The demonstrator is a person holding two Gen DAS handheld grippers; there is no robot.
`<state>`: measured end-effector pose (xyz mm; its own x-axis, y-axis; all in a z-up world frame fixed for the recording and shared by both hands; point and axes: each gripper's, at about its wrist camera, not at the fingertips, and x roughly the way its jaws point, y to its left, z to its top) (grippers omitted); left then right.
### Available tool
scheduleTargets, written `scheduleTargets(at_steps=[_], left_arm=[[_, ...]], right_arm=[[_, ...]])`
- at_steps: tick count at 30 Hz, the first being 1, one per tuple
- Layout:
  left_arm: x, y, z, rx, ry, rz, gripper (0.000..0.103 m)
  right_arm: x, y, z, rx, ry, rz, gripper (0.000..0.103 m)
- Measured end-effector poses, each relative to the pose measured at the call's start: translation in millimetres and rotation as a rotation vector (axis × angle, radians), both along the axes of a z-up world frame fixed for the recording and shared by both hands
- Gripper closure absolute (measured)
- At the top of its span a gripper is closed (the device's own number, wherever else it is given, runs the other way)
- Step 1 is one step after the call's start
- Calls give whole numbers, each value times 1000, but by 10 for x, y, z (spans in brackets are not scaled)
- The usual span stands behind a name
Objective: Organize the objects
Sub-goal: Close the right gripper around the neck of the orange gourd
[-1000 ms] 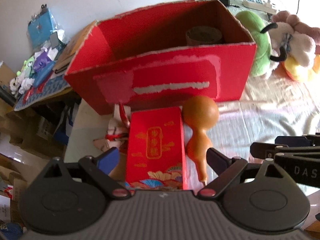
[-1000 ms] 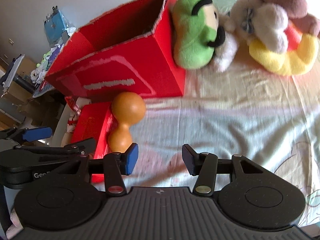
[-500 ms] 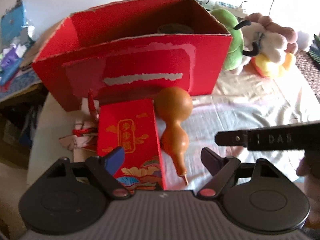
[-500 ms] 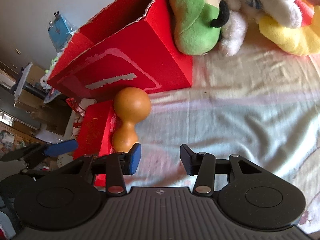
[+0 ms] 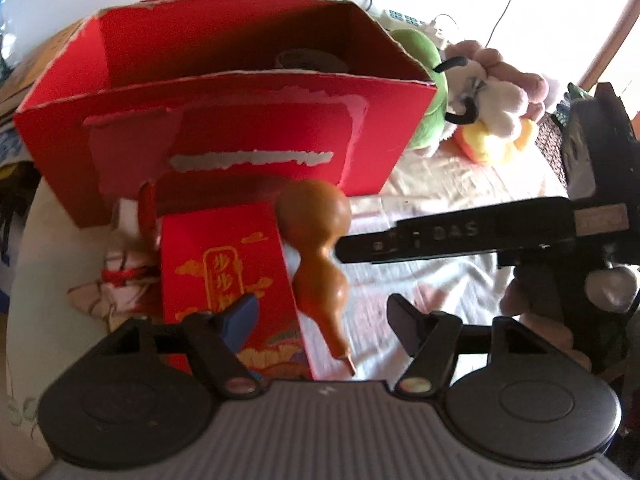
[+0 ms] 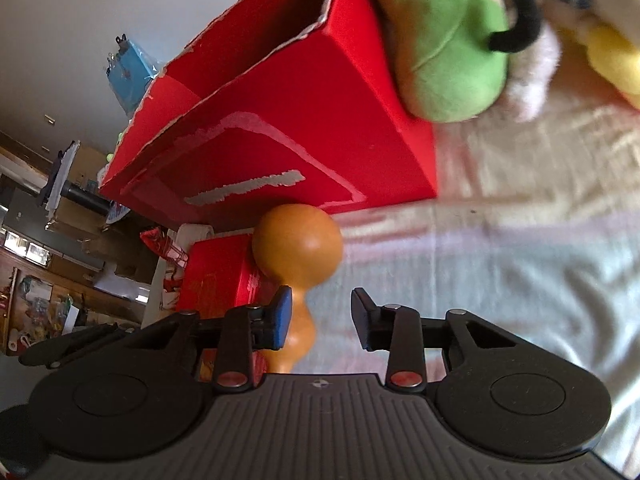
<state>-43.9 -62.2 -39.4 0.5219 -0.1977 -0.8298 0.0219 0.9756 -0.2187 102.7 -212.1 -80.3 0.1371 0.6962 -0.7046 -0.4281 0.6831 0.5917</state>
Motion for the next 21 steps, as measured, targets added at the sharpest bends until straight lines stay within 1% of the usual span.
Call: scheduleTargets(at_steps=[4, 6, 13, 15, 17, 18, 21], left_arm=[[80, 24, -8, -47, -3, -47, 34], [101, 22, -17, -54, -5, -73, 34], [217, 41, -37, -67, -3, -130, 33], [248, 56, -35, -71, -5, -139, 33], [295, 52, -34, -78, -6, -147, 33], [332, 28, -43, -81, -5, -153, 33], [387, -11, -64, -84, 4, -173, 33]], right_arm=[[34, 85, -40, 34, 38, 18, 69], [43, 132, -60, 33, 48, 29, 69], [97, 186, -162, 62, 95, 5, 67], [88, 180, -153, 66, 90, 13, 67], [76, 163, -147, 64, 83, 15, 69], [75, 149, -153, 67, 88, 15, 73], [75, 55, -168, 82, 112, -8, 73]])
